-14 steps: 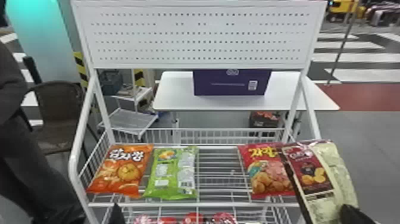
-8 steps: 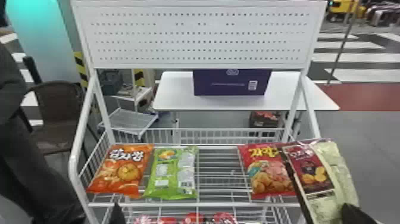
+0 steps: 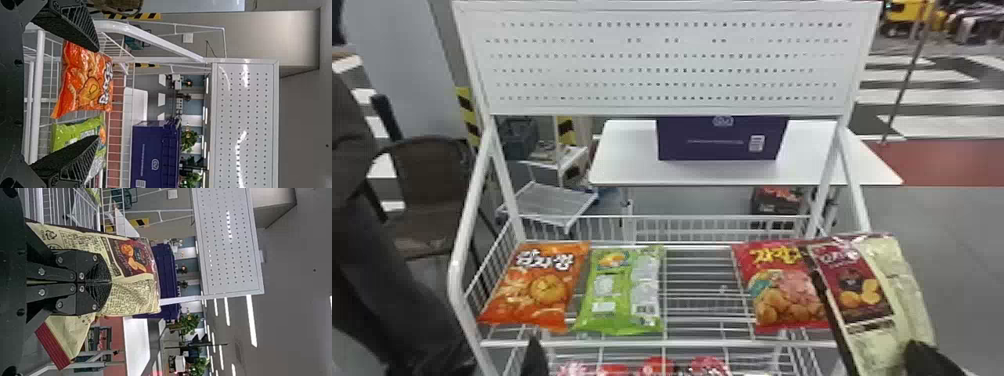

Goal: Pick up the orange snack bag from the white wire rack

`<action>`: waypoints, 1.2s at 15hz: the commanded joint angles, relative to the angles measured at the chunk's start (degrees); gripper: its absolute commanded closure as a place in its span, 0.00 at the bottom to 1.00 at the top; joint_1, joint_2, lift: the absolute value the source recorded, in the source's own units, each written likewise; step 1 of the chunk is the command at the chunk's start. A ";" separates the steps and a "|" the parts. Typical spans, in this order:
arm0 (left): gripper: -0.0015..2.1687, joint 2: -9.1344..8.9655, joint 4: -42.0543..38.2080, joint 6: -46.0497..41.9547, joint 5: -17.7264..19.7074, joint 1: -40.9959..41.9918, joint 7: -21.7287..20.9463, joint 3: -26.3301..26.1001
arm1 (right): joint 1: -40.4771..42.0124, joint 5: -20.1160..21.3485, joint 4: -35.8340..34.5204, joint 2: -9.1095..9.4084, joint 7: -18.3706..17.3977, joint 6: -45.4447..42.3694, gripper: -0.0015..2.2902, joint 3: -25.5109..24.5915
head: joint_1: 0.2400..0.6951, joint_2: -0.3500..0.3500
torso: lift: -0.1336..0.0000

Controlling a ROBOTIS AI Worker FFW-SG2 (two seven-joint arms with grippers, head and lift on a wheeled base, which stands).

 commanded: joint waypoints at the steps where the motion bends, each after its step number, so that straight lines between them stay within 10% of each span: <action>1: 0.05 -0.11 3.27 4.80 -0.46 -5.13 -0.02 -1.70 | -0.12 -0.16 0.08 0.14 0.00 -0.04 0.99 0.00 | 0.57 0.50 | 1.00; 9: 0.04 -1.25 26.39 12.00 0.86 -31.68 0.07 -4.51 | -0.21 -0.33 0.60 0.40 0.00 -0.04 0.99 0.00 | 0.57 0.50 | 1.00; 18: 0.06 -1.07 35.62 17.28 2.44 -39.32 -0.89 -3.81 | 0.23 -0.33 0.87 0.40 0.00 -0.21 0.99 -0.53 | 0.57 0.50 | 1.00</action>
